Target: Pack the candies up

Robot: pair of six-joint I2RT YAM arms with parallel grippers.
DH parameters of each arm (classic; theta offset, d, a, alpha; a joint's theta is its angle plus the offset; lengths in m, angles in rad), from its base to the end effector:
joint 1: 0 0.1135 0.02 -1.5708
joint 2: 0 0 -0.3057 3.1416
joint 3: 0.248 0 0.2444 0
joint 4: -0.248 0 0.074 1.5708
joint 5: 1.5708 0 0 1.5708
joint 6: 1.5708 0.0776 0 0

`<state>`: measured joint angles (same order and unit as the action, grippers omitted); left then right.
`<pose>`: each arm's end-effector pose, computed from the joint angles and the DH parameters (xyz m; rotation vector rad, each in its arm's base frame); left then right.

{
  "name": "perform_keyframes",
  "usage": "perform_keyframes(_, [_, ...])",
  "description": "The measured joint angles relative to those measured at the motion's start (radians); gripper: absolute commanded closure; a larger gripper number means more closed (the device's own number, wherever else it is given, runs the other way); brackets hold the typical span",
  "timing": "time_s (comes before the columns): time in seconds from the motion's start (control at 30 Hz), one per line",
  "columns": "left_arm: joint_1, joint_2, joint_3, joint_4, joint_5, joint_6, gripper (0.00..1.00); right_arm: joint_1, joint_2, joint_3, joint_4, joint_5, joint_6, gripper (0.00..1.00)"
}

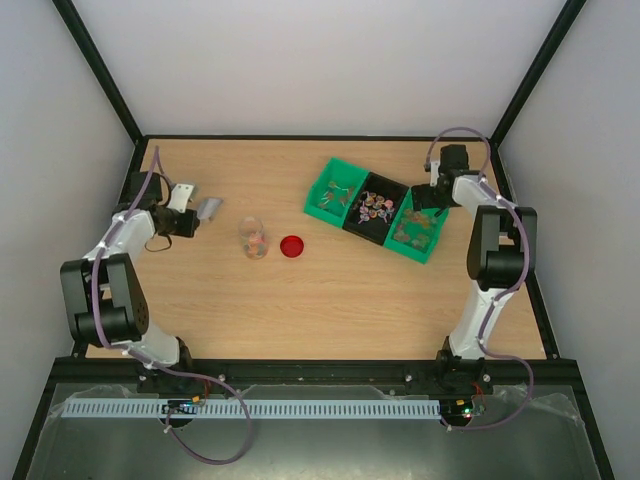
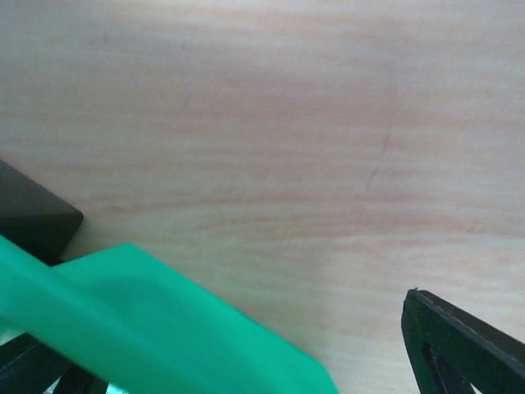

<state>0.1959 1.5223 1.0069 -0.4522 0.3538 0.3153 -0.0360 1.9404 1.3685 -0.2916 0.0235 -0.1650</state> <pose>0.3232 0.0367 0.2334 0.2838 2.4514 -0.2324 0.4603 -0.0184 0.2056 -0.1465 2.4331 -0.1188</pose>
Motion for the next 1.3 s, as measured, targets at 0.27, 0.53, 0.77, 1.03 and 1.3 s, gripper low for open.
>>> perform_keyframes(0.27, [0.0,0.092,-0.014,0.062,-0.007,0.032,0.98,-0.029,0.023,0.108,-0.027,-0.04,-0.067,0.0])
perform_keyframes(0.53, [0.0,0.108,-0.052,0.105,-0.014,0.069,0.83,-0.032,-0.057,0.149,-0.13,-0.161,-0.126,0.01])
perform_keyframes(0.77, [0.0,0.108,-0.141,0.086,-0.033,0.125,0.77,-0.032,-0.175,0.166,-0.183,-0.38,-0.127,0.01])
perform_keyframes(1.03, [0.001,0.075,-0.152,0.059,-0.039,0.135,0.63,0.013,-0.216,0.103,-0.194,-0.548,-0.119,0.15])
perform_keyframes(1.3, [0.002,-0.002,-0.079,-0.023,-0.016,0.123,0.53,0.219,-0.229,-0.007,-0.163,-0.547,-0.144,0.23])
